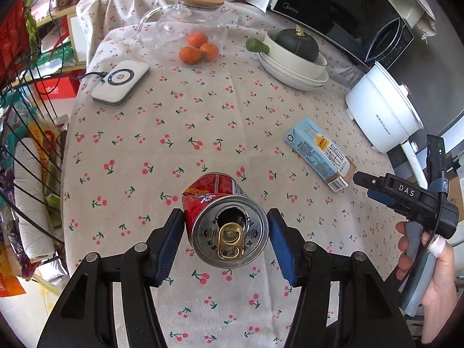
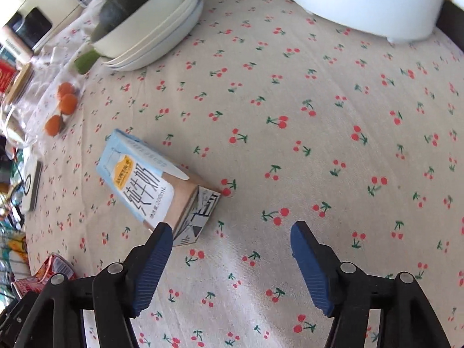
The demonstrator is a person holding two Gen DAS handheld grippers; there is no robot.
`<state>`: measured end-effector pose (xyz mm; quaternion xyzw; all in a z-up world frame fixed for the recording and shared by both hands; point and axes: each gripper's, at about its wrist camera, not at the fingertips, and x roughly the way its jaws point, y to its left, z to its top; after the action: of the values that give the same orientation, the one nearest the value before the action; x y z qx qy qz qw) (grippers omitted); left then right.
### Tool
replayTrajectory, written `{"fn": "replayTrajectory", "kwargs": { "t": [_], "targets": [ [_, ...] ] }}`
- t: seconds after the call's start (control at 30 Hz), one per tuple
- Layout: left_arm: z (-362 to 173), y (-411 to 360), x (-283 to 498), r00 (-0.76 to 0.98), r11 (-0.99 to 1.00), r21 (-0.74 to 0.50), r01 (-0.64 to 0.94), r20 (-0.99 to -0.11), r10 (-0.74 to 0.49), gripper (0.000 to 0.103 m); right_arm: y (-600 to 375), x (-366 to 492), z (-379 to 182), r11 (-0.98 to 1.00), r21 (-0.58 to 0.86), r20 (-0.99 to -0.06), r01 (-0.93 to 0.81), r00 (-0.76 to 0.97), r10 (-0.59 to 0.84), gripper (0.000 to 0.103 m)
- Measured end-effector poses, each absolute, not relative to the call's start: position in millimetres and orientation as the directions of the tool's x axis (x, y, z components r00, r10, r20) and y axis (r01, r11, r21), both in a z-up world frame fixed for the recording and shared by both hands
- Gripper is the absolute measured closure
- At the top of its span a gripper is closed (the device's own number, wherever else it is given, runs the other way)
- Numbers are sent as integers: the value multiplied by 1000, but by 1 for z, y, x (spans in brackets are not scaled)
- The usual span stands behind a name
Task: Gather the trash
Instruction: 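Grasp the blue milk carton with the right tool while the left tool holds the red can, then carry the red can and milk carton over the brown bin with both tools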
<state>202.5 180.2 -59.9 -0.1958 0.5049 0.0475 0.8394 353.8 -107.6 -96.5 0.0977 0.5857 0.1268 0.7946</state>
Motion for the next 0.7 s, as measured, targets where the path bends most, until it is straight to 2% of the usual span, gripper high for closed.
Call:
{"fn": "replayTrajectory", "kwargs": {
  "t": [0.1, 0.33, 0.47, 0.57, 0.63, 0.7],
  "targets": [
    [-59, 182, 204, 492, 922, -277, -271, -863, -115, 42, -94, 356, -96, 947, 282, -903, -156, 291, 317, 21],
    [-59, 184, 207, 498, 920, -290, -265, -858, -127, 42, -37, 364, -104, 916, 161, -910, -368, 303, 282, 20],
    [-60, 188, 207, 497, 913, -307, -267, -856, -142, 42, -10, 371, -113, 904, 69, -923, -422, 318, 218, 21],
    [-59, 192, 206, 498, 903, -335, -270, -851, -167, 42, -1, 367, -122, 897, 27, -934, -442, 309, 180, 42],
    [-57, 196, 204, 504, 891, -366, -267, -841, -195, 42, 1, 359, -123, 884, -32, -939, -466, 317, 132, 47],
    [-53, 198, 202, 514, 882, -390, -263, -831, -214, 42, -6, 351, -119, 883, -16, -942, -469, 303, 143, 48]
  ]
}}
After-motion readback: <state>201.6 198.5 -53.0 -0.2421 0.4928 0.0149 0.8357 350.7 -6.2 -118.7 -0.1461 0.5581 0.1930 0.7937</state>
